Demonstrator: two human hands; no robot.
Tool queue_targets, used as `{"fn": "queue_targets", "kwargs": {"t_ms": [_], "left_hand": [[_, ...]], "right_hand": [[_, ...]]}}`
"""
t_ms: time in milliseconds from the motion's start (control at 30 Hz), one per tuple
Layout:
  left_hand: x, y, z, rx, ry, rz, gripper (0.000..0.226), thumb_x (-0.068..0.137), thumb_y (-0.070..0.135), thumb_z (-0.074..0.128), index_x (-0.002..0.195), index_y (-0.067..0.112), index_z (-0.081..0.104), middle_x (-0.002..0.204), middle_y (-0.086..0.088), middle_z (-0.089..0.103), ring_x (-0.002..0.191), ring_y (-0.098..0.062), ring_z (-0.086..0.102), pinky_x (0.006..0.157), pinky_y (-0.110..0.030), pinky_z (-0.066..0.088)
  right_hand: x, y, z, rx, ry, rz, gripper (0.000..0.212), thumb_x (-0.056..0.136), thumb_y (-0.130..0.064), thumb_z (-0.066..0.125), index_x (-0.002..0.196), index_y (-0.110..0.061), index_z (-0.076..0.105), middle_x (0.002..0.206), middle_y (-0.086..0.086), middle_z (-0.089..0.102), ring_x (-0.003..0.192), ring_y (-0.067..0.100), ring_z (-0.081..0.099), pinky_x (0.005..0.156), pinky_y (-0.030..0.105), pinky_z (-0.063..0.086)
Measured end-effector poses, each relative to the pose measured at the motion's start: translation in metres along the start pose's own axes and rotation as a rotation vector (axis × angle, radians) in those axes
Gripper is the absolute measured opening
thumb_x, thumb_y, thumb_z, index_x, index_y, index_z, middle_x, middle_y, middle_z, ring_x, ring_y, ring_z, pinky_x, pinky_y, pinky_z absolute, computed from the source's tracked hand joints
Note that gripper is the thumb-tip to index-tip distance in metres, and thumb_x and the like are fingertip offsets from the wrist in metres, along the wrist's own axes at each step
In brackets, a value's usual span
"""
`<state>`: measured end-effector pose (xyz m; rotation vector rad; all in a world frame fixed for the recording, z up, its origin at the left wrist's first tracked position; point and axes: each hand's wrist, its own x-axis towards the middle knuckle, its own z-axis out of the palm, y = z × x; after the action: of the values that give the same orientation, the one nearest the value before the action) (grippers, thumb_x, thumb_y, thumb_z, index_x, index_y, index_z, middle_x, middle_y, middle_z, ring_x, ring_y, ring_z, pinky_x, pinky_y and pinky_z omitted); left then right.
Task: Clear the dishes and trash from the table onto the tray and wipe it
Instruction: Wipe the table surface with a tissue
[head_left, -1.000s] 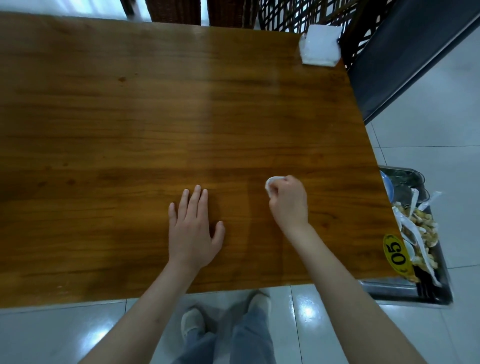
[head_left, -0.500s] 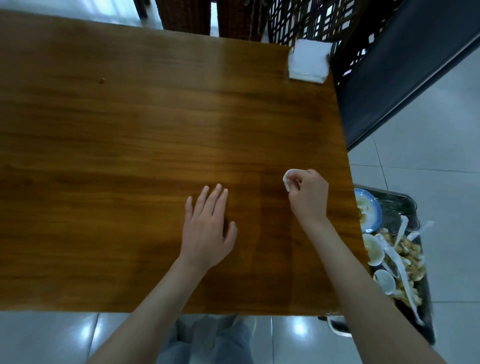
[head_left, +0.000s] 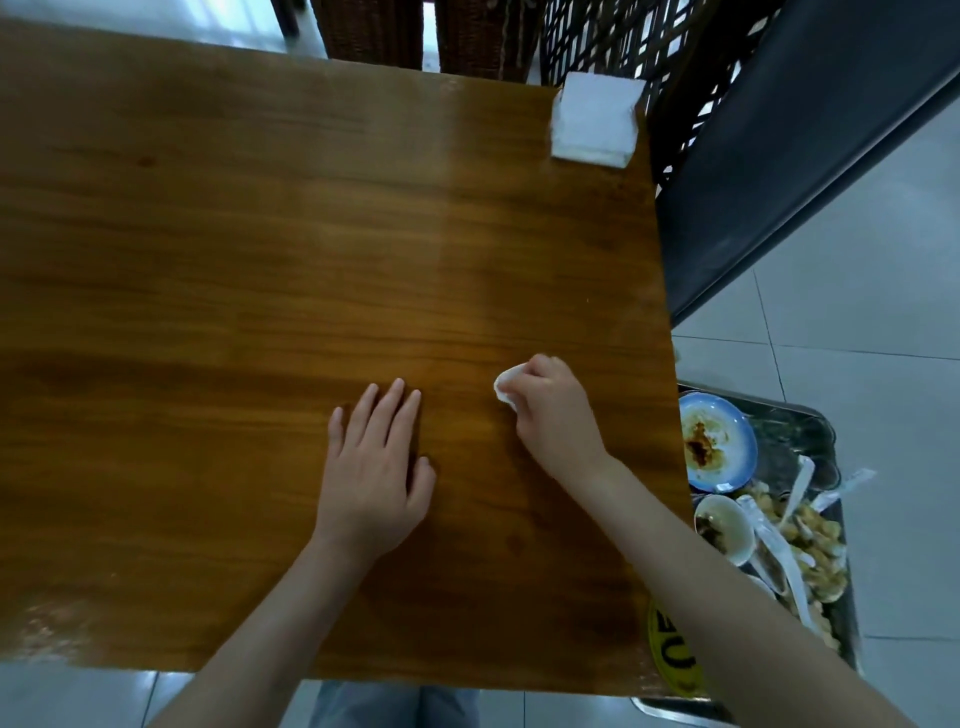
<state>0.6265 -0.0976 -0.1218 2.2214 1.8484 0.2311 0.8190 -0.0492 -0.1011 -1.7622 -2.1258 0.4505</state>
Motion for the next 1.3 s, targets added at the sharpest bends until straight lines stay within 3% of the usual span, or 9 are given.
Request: {"fn": "queue_targets", "kwargs": {"t_ms": [67, 200, 367, 567, 800, 1033, 1100, 1200, 1300], "left_hand": [[-0.001, 0.002, 0.001, -0.002, -0.004, 0.004, 0.060, 0.086, 0.038, 0.037, 0.141, 0.014, 0.039, 0.147, -0.007, 0.038, 0.140, -0.025, 0.025, 0.112, -0.046, 0.010], [0.000, 0.003, 0.001, -0.014, -0.011, -0.004, 0.060, 0.086, 0.038, 0.035, 0.141, 0.014, 0.038, 0.148, -0.006, 0.036, 0.141, -0.024, 0.022, 0.113, -0.046, 0.009], [-0.001, 0.005, -0.002, -0.017, -0.003, -0.009, 0.060, 0.085, 0.036, 0.037, 0.140, 0.012, 0.040, 0.146, -0.007, 0.040, 0.139, -0.026, 0.028, 0.111, -0.047, 0.012], [0.000, -0.010, -0.010, 0.003, -0.010, -0.028, 0.066, 0.083, 0.039, 0.038, 0.143, 0.013, 0.033, 0.148, -0.006, 0.037, 0.140, -0.023, 0.024, 0.112, -0.046, 0.008], [-0.003, -0.038, -0.017, 0.041, -0.058, -0.076, 0.069, 0.084, 0.046, 0.029, 0.144, 0.012, 0.033, 0.150, -0.007, 0.033, 0.141, -0.025, 0.021, 0.113, -0.049, 0.007], [-0.006, -0.039, -0.018, -0.002, -0.029, -0.038, 0.067, 0.080, 0.035, 0.033, 0.140, 0.006, 0.039, 0.146, -0.013, 0.038, 0.139, -0.030, 0.026, 0.110, -0.053, 0.014], [-0.006, -0.039, -0.017, -0.006, -0.035, -0.028, 0.068, 0.079, 0.033, 0.033, 0.140, 0.005, 0.039, 0.147, -0.013, 0.037, 0.139, -0.030, 0.026, 0.110, -0.053, 0.015], [-0.005, -0.039, -0.017, 0.009, -0.048, -0.040, 0.070, 0.079, 0.036, 0.032, 0.143, 0.008, 0.035, 0.149, -0.009, 0.034, 0.141, -0.027, 0.022, 0.111, -0.049, 0.009], [-0.004, -0.041, -0.016, 0.014, -0.034, -0.051, 0.069, 0.079, 0.035, 0.035, 0.143, 0.010, 0.035, 0.150, -0.008, 0.033, 0.141, -0.026, 0.022, 0.112, -0.047, 0.005]], "right_hand": [[0.005, 0.012, -0.007, -0.039, -0.015, 0.000, 0.020, 0.087, 0.002, 0.056, 0.097, -0.008, 0.071, 0.089, 0.007, 0.060, 0.087, 0.017, 0.053, 0.070, 0.018, 0.037], [0.028, 0.028, -0.018, -0.044, 0.108, 0.221, 0.020, 0.091, -0.003, 0.052, 0.097, -0.009, 0.070, 0.085, 0.002, 0.054, 0.084, 0.012, 0.046, 0.070, 0.016, 0.030], [-0.015, -0.009, 0.003, -0.010, -0.040, 0.010, 0.020, 0.084, 0.005, 0.056, 0.091, -0.006, 0.071, 0.081, 0.007, 0.059, 0.079, 0.018, 0.053, 0.061, 0.018, 0.039], [0.048, -0.004, -0.012, 0.080, 0.111, 0.179, 0.017, 0.090, -0.008, 0.057, 0.099, -0.008, 0.072, 0.088, 0.007, 0.064, 0.081, 0.010, 0.051, 0.069, 0.018, 0.039], [0.076, -0.030, 0.017, 0.068, 0.118, 0.258, 0.021, 0.091, -0.004, 0.054, 0.105, -0.008, 0.069, 0.100, 0.009, 0.065, 0.096, 0.018, 0.057, 0.076, 0.017, 0.042], [0.020, -0.077, 0.040, 0.079, -0.095, -0.131, 0.019, 0.083, 0.004, 0.060, 0.094, -0.006, 0.071, 0.090, 0.011, 0.063, 0.087, 0.023, 0.057, 0.070, 0.023, 0.045], [0.018, -0.067, 0.033, 0.044, -0.159, -0.169, 0.021, 0.078, 0.010, 0.060, 0.090, -0.003, 0.071, 0.086, 0.014, 0.062, 0.085, 0.027, 0.057, 0.067, 0.027, 0.046], [0.052, -0.038, 0.018, -0.006, -0.053, 0.018, 0.024, 0.081, 0.007, 0.054, 0.092, -0.005, 0.071, 0.083, 0.009, 0.055, 0.084, 0.023, 0.052, 0.068, 0.022, 0.032], [0.070, -0.031, 0.015, -0.023, 0.068, 0.179, 0.023, 0.090, -0.001, 0.052, 0.101, -0.008, 0.071, 0.085, 0.003, 0.054, 0.085, 0.014, 0.048, 0.070, 0.018, 0.033]]}}
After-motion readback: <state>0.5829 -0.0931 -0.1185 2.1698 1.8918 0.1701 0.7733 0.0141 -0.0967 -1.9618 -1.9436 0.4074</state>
